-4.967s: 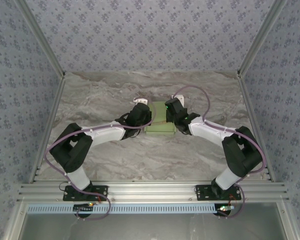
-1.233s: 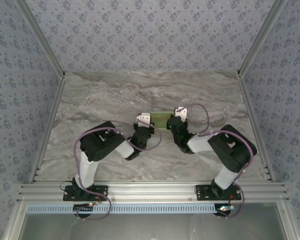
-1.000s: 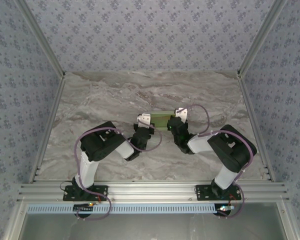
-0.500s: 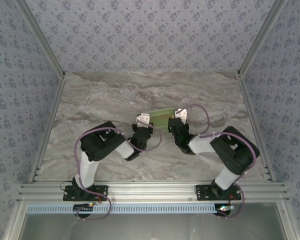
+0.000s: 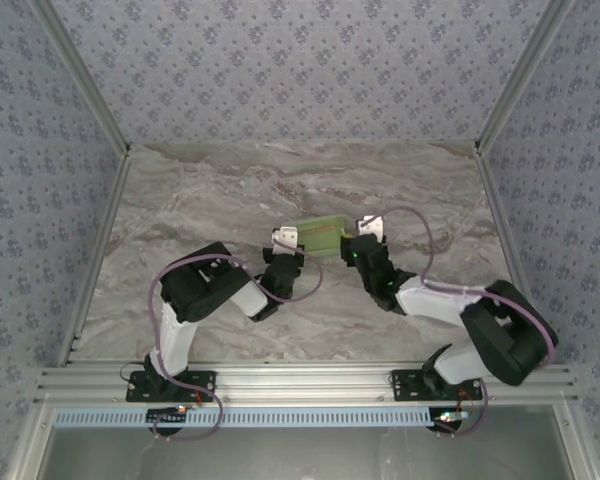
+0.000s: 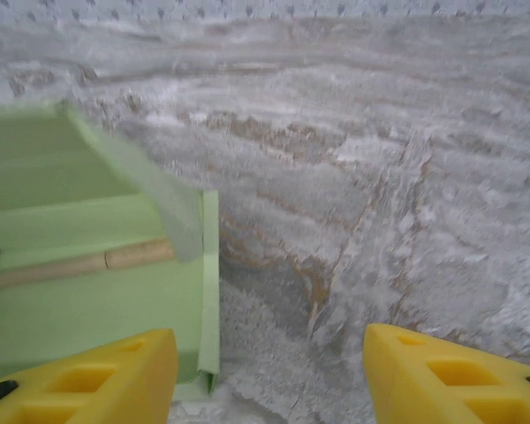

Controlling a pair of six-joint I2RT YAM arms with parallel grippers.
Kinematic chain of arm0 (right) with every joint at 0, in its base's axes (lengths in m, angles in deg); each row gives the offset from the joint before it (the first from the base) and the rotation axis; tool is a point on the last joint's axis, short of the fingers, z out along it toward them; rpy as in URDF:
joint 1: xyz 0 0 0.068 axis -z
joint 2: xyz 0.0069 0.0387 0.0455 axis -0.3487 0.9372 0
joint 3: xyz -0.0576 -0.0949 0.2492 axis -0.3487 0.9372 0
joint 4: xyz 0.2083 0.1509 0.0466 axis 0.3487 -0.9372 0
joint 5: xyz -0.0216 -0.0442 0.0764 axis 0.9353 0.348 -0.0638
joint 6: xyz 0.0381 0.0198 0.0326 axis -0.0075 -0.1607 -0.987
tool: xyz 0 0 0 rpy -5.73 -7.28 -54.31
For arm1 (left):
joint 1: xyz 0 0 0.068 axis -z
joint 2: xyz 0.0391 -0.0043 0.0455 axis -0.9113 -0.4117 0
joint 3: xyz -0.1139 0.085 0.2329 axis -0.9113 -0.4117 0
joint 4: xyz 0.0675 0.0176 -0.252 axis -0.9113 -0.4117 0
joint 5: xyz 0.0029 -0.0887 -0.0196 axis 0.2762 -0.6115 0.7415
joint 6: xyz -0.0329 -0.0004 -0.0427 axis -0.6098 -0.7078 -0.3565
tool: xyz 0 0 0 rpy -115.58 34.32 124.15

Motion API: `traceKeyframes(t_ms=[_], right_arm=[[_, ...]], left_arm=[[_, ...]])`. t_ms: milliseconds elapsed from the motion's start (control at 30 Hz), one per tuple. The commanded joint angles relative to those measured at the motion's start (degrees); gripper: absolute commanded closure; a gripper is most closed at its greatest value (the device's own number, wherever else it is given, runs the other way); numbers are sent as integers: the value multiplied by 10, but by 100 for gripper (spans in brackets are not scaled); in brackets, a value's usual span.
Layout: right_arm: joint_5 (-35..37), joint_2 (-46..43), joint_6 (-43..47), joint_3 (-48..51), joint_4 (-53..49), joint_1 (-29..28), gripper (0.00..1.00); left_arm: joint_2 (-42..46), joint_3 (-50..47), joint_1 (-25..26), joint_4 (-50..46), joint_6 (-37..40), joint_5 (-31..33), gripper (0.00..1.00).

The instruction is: Fold the paper box

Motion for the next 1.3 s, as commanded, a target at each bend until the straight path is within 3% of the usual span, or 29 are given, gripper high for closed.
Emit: traceKeyframes(t_ms=[0, 200, 667, 1267], right_arm=[[-65, -50, 17, -40, -89, 32, 39], [-162, -52, 29, -144, -194, 74, 34], [-254, 176, 15, -433, -389, 109, 31], [-270, 199, -13, -386, -395, 103, 35]], left_arm=[[-12, -10, 0, -38, 13, 12, 100], [-12, -7, 1, -37, 16, 10, 100], [-13, -3, 3, -38, 21, 9, 100], [-2, -9, 14, -46, 10, 18, 97]])
